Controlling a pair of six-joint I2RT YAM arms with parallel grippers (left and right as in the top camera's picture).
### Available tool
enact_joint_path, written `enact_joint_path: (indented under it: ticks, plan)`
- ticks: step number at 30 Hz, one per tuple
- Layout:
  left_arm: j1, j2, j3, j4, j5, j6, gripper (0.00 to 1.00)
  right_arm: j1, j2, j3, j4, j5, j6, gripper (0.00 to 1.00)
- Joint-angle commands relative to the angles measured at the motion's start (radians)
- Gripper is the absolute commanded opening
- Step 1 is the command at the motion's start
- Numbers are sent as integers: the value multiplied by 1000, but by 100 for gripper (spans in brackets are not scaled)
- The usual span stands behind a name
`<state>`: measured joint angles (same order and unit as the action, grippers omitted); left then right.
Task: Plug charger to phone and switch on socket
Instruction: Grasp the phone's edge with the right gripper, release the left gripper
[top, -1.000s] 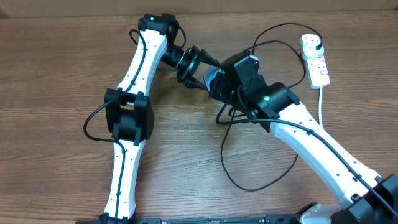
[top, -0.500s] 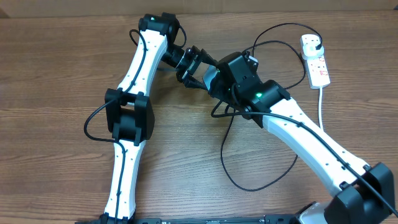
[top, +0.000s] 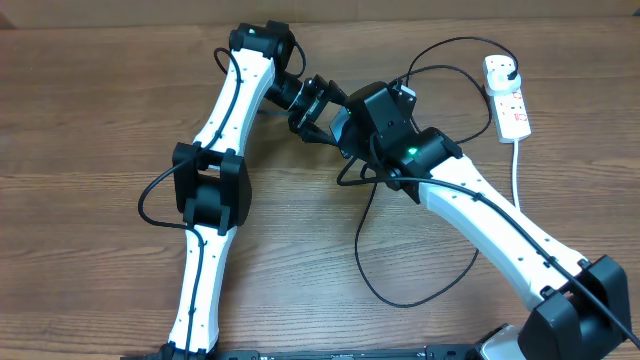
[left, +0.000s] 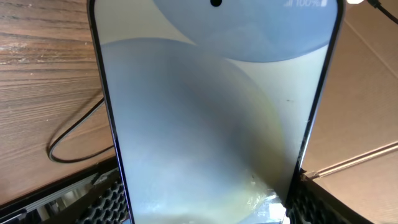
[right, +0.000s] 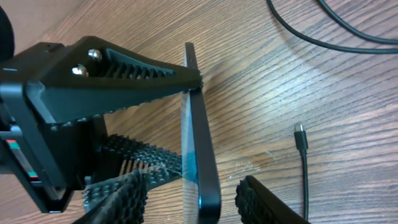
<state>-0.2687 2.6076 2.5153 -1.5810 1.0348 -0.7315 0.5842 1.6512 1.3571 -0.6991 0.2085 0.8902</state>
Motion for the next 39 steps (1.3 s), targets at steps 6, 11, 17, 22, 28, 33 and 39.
enact_joint_path:
  ticks: [6, 11, 17, 22, 28, 33, 39]
  plan:
    - [-27, 8, 33, 4, 32, -37, 67, 4, 14, 23, 6, 42, 0, 44]
    - [-29, 8, 33, 12, 31, -40, 67, 4, 27, 23, 6, 42, 0, 40]
    - [-29, 8, 33, 12, 31, -40, 67, 4, 61, 23, 3, 42, 0, 40]
    - [-29, 8, 33, 13, 31, -40, 67, 3, 62, 24, 14, 46, 0, 38]
    - [-29, 8, 33, 20, 27, -40, 67, 3, 60, 26, 13, 49, 0, 38]
    - [-29, 8, 33, 31, 26, -43, 67, 4, 60, 27, 16, 29, -1, 38]
    - [-29, 8, 33, 39, 18, -48, 67, 3, 60, 27, 17, 15, -4, 38]
